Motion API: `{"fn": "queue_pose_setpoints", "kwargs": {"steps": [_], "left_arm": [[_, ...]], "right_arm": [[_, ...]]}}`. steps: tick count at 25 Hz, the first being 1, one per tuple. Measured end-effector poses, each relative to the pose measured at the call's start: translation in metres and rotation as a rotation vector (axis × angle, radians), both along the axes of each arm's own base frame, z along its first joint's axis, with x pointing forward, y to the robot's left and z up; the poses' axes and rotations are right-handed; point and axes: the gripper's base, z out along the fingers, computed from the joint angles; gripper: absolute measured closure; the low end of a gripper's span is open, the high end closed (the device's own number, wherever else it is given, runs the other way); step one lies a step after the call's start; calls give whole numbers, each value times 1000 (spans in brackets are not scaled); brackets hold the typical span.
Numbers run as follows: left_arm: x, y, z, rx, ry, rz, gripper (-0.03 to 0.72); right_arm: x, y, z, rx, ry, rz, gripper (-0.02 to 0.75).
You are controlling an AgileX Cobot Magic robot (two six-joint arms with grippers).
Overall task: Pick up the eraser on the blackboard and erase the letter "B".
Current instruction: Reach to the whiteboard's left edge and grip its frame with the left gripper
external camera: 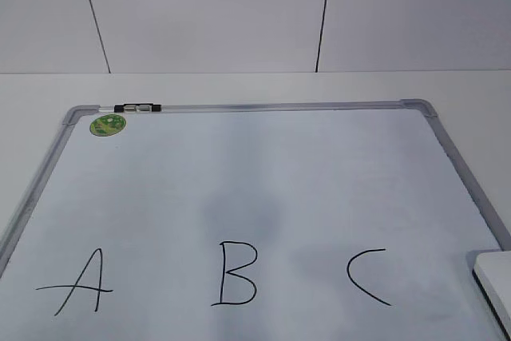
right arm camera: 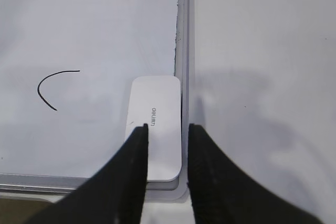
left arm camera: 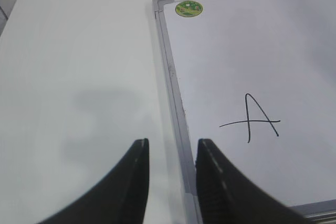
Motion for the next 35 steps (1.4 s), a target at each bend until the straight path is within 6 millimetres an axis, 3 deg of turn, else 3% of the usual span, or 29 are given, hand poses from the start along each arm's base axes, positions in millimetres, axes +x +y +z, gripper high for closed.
{"fn": "queue_pose_setpoints", "kwargs": {"steps": [29,32,35], "left_arm": [[0,0,0,0,0,0,454],[0,0,0,0,0,0,454],[0,0,0,0,0,0,454]], "right_arm": [[0,0,0,0,0,0,538],[0,0,0,0,0,0,487],[0,0,0,0,0,0,374]]}}
